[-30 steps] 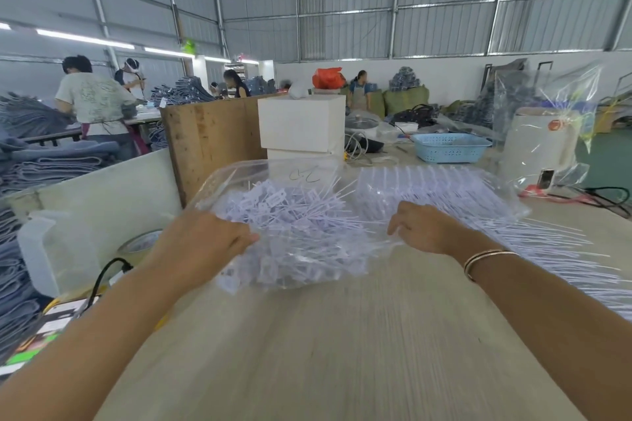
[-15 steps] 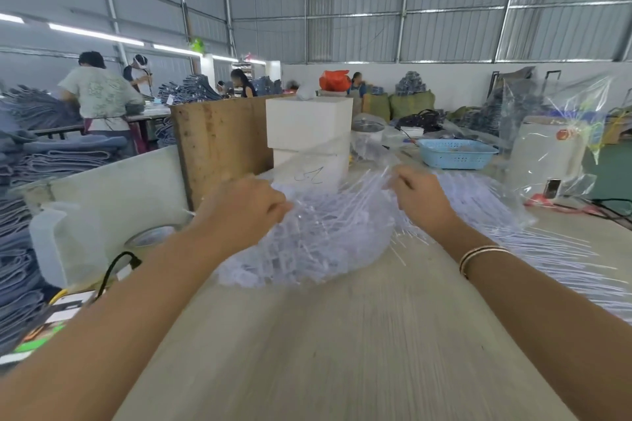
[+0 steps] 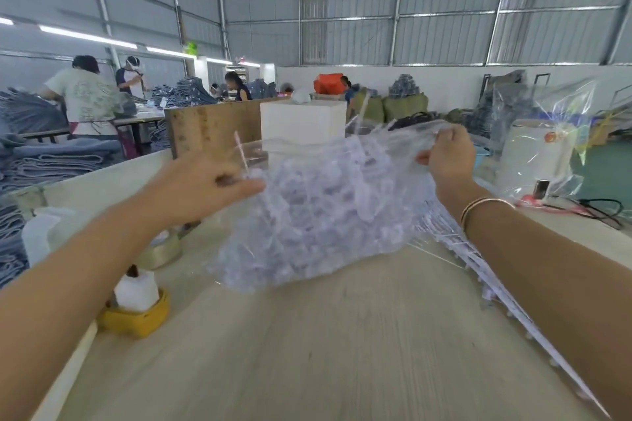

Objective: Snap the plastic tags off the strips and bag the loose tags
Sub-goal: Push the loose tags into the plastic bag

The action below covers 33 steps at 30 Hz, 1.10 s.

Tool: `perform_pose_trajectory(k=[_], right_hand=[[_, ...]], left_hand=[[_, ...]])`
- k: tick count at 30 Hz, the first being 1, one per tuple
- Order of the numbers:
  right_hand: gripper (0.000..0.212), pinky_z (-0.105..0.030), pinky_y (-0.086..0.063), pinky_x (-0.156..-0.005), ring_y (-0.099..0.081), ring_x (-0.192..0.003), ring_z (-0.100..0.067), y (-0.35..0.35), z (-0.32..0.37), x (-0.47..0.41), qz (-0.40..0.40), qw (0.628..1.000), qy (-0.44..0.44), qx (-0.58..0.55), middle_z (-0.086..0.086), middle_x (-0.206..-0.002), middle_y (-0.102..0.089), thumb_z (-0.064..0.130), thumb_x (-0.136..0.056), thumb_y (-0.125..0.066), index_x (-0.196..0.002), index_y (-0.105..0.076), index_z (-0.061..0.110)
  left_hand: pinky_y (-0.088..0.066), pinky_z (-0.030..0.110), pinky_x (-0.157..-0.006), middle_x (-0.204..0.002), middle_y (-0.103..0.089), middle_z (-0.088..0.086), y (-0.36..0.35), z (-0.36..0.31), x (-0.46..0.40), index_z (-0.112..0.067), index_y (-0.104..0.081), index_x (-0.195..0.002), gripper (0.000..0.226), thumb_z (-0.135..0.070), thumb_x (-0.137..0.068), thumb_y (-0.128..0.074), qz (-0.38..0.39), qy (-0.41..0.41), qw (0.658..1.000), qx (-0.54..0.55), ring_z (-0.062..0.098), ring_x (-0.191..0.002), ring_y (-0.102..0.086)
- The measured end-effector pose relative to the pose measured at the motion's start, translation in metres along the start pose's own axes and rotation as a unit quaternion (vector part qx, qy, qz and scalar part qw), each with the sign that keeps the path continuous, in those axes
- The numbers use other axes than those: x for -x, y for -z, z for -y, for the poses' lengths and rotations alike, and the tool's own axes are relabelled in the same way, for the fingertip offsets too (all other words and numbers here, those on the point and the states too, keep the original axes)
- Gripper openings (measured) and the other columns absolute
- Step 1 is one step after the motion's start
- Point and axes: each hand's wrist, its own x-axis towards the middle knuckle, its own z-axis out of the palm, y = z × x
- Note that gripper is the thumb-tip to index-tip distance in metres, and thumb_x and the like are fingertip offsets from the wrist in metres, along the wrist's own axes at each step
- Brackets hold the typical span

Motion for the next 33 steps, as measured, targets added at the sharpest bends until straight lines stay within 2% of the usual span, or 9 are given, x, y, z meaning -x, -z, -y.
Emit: perform_pose_trajectory(k=[3, 6, 12, 16, 22, 25, 27, 30, 33], right_hand=[[0.033, -0.017, -0.036, -0.044, -0.044, -0.057, -0.017, 0.012, -0.012, -0.003, 0.006, 0.997, 0.016, 0.072, -0.001, -0.069, -0.045, 0.01, -0.098, -0.026, -0.07, -0.041, 0.017], [0.028, -0.036, -0.038, -0.07, -0.047, -0.082, -0.026, 0.015, -0.024, -0.003, 0.019, 0.993, 0.005, 0.115, -0.013, -0.088, -0.051, 0.011, -0.098, -0.028, -0.092, -0.054, 0.003], [0.036, -0.041, -0.037, -0.089, -0.052, -0.102, -0.035, 0.01, -0.023, 0.002, -0.011, 0.989, -0.004, 0.148, -0.03, -0.114, -0.056, 0.011, -0.101, -0.026, -0.111, -0.052, -0.011], [0.035, -0.041, -0.039, -0.09, -0.052, -0.109, -0.038, 0.012, -0.023, 0.006, 0.011, 0.987, -0.005, 0.161, -0.029, -0.118, -0.055, 0.014, -0.101, -0.029, -0.114, -0.051, -0.01], [0.03, -0.032, -0.036, -0.072, -0.053, -0.103, -0.034, 0.014, -0.012, 0.012, 0.069, 0.985, -0.026, 0.159, -0.023, -0.108, -0.058, 0.013, -0.101, -0.027, -0.102, -0.055, 0.002], [0.028, -0.023, -0.045, -0.057, -0.05, -0.076, -0.022, 0.015, 0.011, 0.001, 0.067, 0.996, -0.066, 0.004, 0.0, -0.075, -0.049, 0.013, -0.098, -0.034, -0.072, -0.043, 0.02], [0.027, -0.027, -0.052, -0.072, -0.051, -0.069, -0.016, 0.013, 0.024, -0.001, 0.057, 0.988, -0.094, -0.104, 0.003, -0.076, -0.047, 0.012, -0.097, -0.036, -0.073, -0.043, 0.022], [0.028, -0.038, -0.053, -0.089, -0.058, -0.066, -0.019, 0.016, 0.028, -0.003, 0.05, 0.958, -0.168, -0.228, -0.006, -0.07, -0.053, 0.0, -0.095, -0.032, -0.073, -0.044, 0.012], [0.028, -0.038, -0.058, -0.077, -0.065, -0.058, -0.023, 0.021, 0.032, -0.001, 0.054, 0.944, -0.201, -0.254, -0.011, -0.066, -0.056, -0.004, -0.092, -0.028, -0.069, -0.04, 0.008]], left_hand=[[-0.044, 0.032, -0.073, -0.071, -0.065, -0.008, 0.0, 0.02, 0.017, -0.028, -0.068, -0.067, 0.038, -0.06, -0.076, -0.049, 0.157, 0.04, 0.979, 0.127, 0.006, -0.072, -0.059], [-0.045, 0.028, -0.074, -0.079, -0.071, -0.011, -0.005, 0.009, 0.023, -0.032, -0.067, -0.074, 0.029, -0.052, -0.082, -0.048, 0.156, 0.036, 0.956, 0.248, 0.0, -0.076, -0.063], [-0.038, 0.023, -0.09, -0.108, -0.057, -0.022, -0.049, -0.035, 0.05, -0.032, -0.062, -0.105, 0.054, -0.075, -0.072, -0.052, 0.234, -0.15, 0.954, 0.114, -0.005, -0.102, -0.049], [-0.044, 0.038, -0.086, -0.109, -0.056, -0.002, -0.06, -0.033, 0.049, -0.02, -0.067, -0.105, 0.04, -0.051, -0.086, -0.054, 0.1, -0.198, 0.974, 0.044, 0.016, -0.098, -0.052], [-0.037, 0.013, -0.049, -0.065, -0.06, -0.006, -0.034, -0.043, 0.002, -0.02, -0.054, -0.084, 0.019, -0.02, -0.098, -0.041, -0.125, 0.019, 0.975, 0.184, 0.007, -0.049, -0.053], [-0.053, 0.021, -0.054, -0.069, -0.061, -0.008, -0.024, -0.047, -0.024, -0.016, -0.054, -0.088, 0.019, -0.011, -0.099, -0.041, -0.235, 0.118, 0.904, 0.338, 0.003, -0.051, -0.063], [-0.058, 0.037, -0.069, -0.081, -0.065, -0.003, -0.023, -0.044, -0.031, -0.018, -0.055, -0.088, 0.02, -0.009, -0.098, -0.04, -0.26, 0.142, 0.895, 0.333, 0.009, -0.068, -0.068], [-0.057, 0.023, -0.072, -0.084, -0.067, -0.006, -0.021, -0.03, -0.035, -0.027, -0.053, -0.081, 0.023, -0.019, -0.099, -0.04, -0.359, 0.184, 0.816, 0.413, 0.006, -0.079, -0.067], [-0.054, 0.018, -0.075, -0.102, -0.066, 0.008, -0.024, -0.014, -0.039, -0.028, -0.049, -0.082, 0.023, -0.024, -0.102, -0.038, -0.374, 0.236, 0.772, 0.456, 0.013, -0.092, -0.068]])
